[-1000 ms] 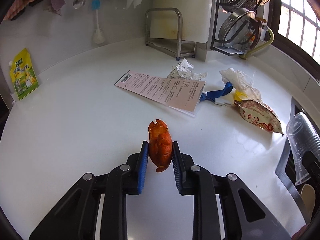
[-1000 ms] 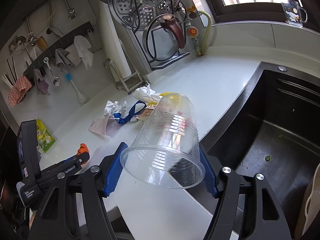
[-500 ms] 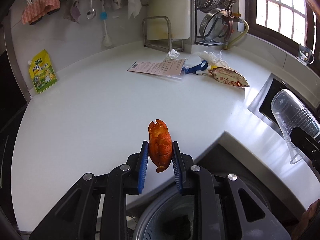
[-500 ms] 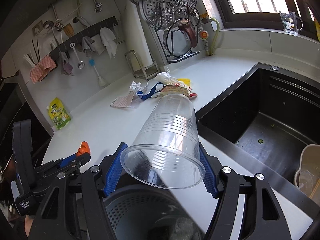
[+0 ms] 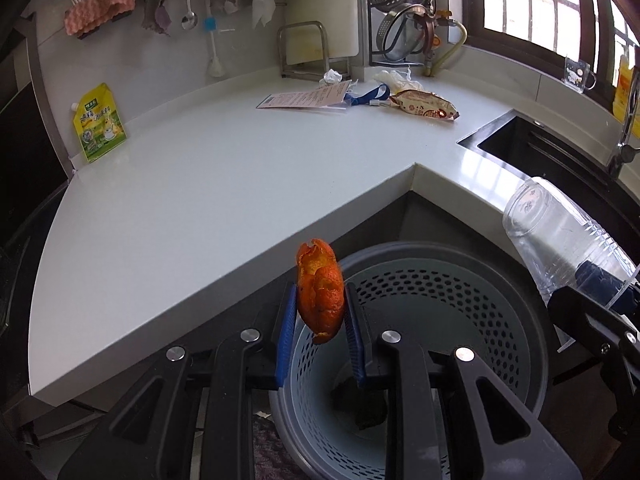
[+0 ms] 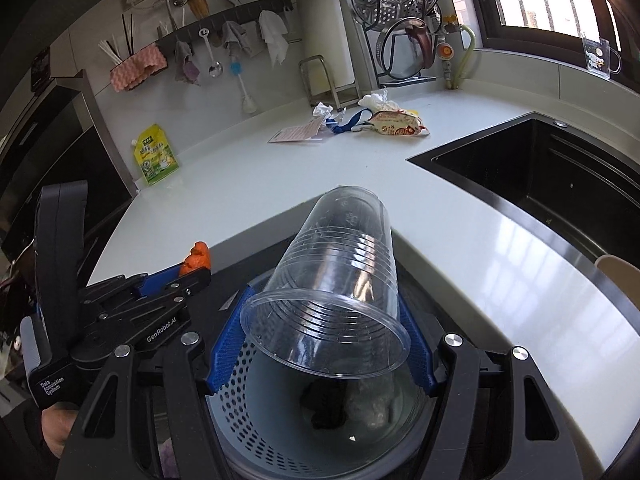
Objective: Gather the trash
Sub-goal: 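Carry the cup and orange peel over the grey bin with both tools, then open the right tool releasing the cup while the left tool releases the peel into the bin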
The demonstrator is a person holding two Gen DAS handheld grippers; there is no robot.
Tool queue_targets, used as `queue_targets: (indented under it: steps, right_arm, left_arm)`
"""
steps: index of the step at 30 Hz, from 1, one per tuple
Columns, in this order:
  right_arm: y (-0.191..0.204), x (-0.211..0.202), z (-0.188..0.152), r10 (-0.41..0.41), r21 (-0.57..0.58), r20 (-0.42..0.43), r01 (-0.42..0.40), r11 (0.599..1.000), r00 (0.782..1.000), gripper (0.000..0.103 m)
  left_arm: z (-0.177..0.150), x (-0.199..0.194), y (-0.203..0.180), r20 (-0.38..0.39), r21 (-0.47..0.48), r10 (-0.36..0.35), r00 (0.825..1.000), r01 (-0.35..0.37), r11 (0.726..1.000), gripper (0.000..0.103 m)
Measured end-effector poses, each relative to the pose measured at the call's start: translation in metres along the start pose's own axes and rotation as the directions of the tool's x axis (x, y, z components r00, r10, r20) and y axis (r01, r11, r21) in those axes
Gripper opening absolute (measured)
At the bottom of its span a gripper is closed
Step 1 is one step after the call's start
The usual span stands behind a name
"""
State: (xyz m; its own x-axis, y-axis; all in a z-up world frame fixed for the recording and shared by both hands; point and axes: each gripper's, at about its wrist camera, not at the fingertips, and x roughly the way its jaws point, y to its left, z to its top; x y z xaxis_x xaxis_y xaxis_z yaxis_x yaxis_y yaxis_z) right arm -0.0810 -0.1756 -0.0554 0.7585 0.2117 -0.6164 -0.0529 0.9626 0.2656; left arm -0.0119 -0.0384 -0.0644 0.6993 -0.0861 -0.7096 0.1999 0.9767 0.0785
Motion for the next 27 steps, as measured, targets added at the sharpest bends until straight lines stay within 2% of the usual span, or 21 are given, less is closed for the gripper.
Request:
queue_targets:
  steps: [13, 17, 27]
  right_arm:
    - [0.001, 0.019, -0.030, 0.004, 0.002, -0.101, -0.004, 1.000, 0.995, 0.066]
    - [-0.002, 0.031, -0.037, 0.004, 0.019, -0.139, -0.002, 1.000, 0.990, 0.066]
    - [-0.006, 0.047, -0.041, 0.009, 0.036, -0.182, -0.002, 0.999, 0.983, 0.066]
  left_arm:
    - [-0.029, 0.010, 0.005, -0.058, -0.028, -0.040, 0.997, 0.038, 0.999, 0.024]
    - [-0.033, 0.020, 0.004, -0.093, -0.023, -0.052, 0.994, 0.050, 0.998, 0.024]
    - [-0.035, 0.032, 0.006, -0.123, -0.022, -0.051, 0.991, 0.049, 0.999, 0.027]
